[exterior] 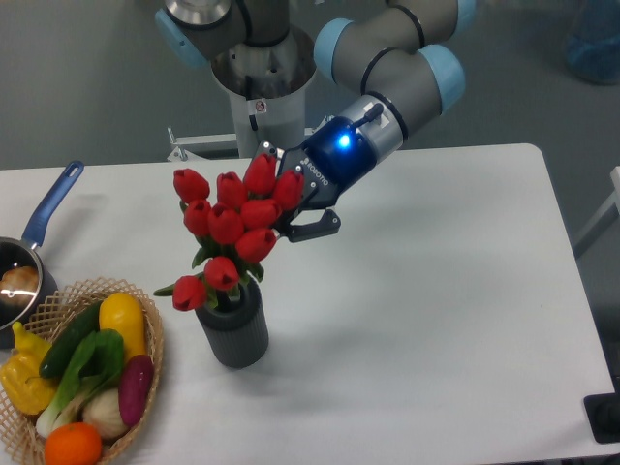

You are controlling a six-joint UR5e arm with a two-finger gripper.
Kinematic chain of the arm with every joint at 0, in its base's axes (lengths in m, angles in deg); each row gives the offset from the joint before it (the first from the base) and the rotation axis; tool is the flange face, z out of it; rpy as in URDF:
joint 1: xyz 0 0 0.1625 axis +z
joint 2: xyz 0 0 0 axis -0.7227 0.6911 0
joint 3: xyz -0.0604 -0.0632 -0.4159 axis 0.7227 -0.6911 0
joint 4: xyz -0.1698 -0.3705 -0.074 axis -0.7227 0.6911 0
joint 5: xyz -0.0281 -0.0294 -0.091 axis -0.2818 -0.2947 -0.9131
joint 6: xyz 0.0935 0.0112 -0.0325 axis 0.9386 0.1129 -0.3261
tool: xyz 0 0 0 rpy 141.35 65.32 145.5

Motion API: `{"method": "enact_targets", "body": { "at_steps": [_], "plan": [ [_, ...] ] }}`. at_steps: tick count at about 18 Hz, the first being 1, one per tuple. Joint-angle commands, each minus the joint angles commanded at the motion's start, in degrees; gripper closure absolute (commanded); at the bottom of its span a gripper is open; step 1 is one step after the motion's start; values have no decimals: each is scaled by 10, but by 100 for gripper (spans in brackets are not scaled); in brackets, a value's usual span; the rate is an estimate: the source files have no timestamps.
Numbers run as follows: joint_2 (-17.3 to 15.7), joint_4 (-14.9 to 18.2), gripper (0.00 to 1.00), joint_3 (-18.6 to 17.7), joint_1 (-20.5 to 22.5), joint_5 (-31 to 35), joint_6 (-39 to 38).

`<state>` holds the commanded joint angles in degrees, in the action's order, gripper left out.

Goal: Pick up the flowers from the vase
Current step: 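Lift the gripped tulips straight up out of the grey vase, then carry the tulip bunch up and away from the vase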

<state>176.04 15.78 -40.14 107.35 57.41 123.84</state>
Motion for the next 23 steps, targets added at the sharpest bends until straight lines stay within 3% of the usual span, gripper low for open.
{"method": "enact_targets", "body": {
  "at_steps": [10, 20, 23],
  "plan": [
    [-25, 0, 65, 8, 12, -15, -69],
    [-32, 1, 65, 18, 32, -26, -100],
    [-26, 1, 65, 37, 40, -22, -100]
  ]
}}
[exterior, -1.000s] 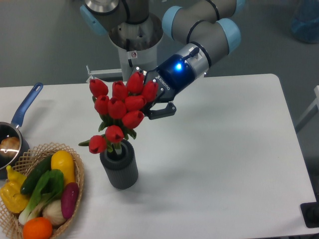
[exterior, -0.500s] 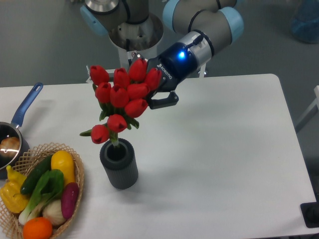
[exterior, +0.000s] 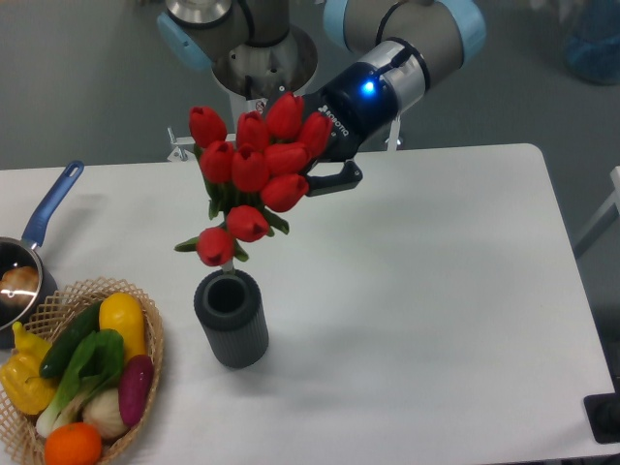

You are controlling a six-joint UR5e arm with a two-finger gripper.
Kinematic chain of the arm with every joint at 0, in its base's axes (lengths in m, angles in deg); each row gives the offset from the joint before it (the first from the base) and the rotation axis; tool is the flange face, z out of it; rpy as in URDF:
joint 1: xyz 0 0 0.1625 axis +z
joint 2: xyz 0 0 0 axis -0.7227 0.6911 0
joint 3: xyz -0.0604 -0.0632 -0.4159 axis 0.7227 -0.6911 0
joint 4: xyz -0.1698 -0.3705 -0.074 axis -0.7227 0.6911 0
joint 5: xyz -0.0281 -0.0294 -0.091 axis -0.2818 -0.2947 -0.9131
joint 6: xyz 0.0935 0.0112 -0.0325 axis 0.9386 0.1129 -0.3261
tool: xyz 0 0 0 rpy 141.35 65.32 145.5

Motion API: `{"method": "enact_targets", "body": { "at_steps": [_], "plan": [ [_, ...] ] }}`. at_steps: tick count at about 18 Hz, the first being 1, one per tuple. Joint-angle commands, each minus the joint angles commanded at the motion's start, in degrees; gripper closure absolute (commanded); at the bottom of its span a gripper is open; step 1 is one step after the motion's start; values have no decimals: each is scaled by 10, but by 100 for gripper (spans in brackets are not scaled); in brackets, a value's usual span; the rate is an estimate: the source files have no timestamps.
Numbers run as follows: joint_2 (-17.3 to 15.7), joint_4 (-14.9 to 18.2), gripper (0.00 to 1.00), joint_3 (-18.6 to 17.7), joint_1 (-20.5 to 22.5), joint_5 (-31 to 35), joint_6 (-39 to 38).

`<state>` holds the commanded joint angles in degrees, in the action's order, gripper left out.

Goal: Pick up the flowers from the vase
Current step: 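Carry the tulip bunch up and away from the vase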

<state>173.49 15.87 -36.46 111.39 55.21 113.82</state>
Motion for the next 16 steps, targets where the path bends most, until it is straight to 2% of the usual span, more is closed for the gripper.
{"method": "enact_targets", "body": {
  "at_steps": [5, 11, 16],
  "plan": [
    [27, -4, 65, 35, 26, 19, 5],
    [53, -5, 65, 50, 49, 23, 22],
    [58, -5, 65, 50, 53, 63, 62]
  ]
}}
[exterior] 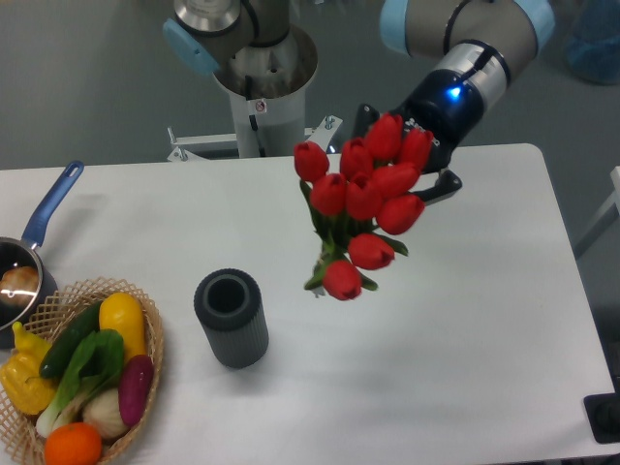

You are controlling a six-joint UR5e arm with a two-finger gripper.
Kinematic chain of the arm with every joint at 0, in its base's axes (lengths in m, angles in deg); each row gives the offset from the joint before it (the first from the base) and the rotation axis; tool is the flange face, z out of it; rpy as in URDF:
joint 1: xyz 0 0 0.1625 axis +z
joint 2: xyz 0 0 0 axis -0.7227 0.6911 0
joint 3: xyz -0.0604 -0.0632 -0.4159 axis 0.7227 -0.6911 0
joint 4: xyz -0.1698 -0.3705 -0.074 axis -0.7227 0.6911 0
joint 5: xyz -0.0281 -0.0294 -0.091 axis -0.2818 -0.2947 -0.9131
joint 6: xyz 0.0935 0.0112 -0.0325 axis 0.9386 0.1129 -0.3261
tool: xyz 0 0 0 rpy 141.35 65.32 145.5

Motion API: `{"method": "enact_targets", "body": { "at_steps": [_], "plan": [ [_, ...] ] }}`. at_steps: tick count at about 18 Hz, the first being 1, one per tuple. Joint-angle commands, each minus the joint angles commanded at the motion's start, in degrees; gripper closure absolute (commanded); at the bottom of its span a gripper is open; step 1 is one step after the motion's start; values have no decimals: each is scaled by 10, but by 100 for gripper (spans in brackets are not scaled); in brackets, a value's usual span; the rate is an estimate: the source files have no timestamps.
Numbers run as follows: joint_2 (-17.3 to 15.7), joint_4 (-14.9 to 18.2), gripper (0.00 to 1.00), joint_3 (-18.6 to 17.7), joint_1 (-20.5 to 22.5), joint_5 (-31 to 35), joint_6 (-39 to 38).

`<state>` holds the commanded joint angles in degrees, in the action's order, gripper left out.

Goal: Pick up the flowers from the vase
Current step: 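Carry the tulip bunch up and away from the vase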

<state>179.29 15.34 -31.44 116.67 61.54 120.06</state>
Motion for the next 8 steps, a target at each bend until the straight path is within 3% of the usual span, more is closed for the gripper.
{"method": "enact_targets", "body": {
  "at_steps": [8],
  "plan": [
    [4, 0, 64, -11, 0, 20, 26]
  ]
}}
